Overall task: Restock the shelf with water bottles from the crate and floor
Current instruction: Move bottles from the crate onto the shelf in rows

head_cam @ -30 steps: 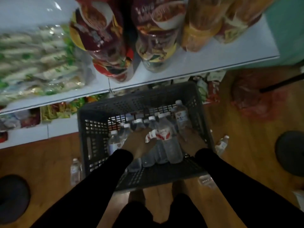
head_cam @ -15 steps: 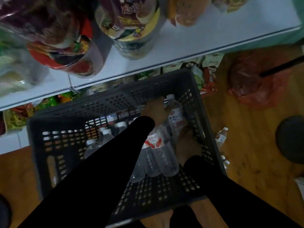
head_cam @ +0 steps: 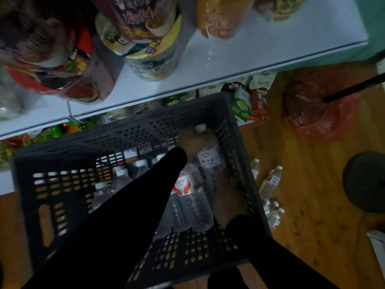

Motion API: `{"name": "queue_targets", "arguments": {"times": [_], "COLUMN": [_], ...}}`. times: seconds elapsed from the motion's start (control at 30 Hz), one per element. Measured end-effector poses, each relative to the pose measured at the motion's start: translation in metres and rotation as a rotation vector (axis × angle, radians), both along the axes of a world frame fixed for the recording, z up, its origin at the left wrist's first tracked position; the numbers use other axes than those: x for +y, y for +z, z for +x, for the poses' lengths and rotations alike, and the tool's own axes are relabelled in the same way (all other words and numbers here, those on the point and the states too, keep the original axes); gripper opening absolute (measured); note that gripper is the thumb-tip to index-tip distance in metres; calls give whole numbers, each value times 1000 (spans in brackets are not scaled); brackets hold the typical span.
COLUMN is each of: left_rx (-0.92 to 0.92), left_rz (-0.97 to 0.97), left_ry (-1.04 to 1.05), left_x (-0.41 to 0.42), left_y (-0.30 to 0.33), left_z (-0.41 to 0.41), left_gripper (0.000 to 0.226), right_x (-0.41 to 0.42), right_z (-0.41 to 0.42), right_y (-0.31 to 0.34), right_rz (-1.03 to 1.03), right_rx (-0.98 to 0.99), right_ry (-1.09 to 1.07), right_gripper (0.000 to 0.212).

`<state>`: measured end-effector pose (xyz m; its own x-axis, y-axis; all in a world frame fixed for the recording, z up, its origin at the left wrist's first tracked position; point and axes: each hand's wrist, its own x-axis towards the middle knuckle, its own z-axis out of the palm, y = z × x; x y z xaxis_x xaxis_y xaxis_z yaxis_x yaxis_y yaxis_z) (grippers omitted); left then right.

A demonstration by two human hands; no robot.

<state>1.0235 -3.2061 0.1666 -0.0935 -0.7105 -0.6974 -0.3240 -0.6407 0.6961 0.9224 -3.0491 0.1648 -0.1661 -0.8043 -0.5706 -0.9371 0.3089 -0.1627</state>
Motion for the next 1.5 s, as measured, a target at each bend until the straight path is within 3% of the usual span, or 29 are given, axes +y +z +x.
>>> {"name": "queue_targets", "arguments": {"times": [0.13,0.33,0.43,0.63,0.8,1.0,1.13,1.23,1.33,1.5], "left_rx": [-86,23,98,141,138,39,-64,-151,-272,-475], "left_rz": [-260,-442,-513,-696,-733,-863,-995,-1082,-1132,-1186], "left_ry": [-126,-160,-136,-50,-101,26,161,320,447,588], "left_x": [24,35,32,33,59,85,91,83,65,22], "left_y": [53,165,236,382,460,541,590,620,638,639], "left_z": [31,78,103,165,223,273,312,344,372,387], "left_gripper": [27,16,24,38,77,74,73,74,83,98], "right_x": [-11,-52,-71,-101,-120,-130,-145,-165,-201,-254], "right_z": [-5,-6,7,53,107,170,212,231,236,215], "right_y": [15,113,183,301,398,471,516,542,551,539], "right_rz": [-45,-132,-119,-206,-280,-297,-424,-678,-883,-676], "right_rx": [-266,-642,-793,-954,-1079,-1165,-1127,-1014,-687,-154], "right_ry": [-88,-10,69,213,380,576,672,610,644,678], "right_gripper": [95,74,61,71,57,75,75,69,59,84]}}
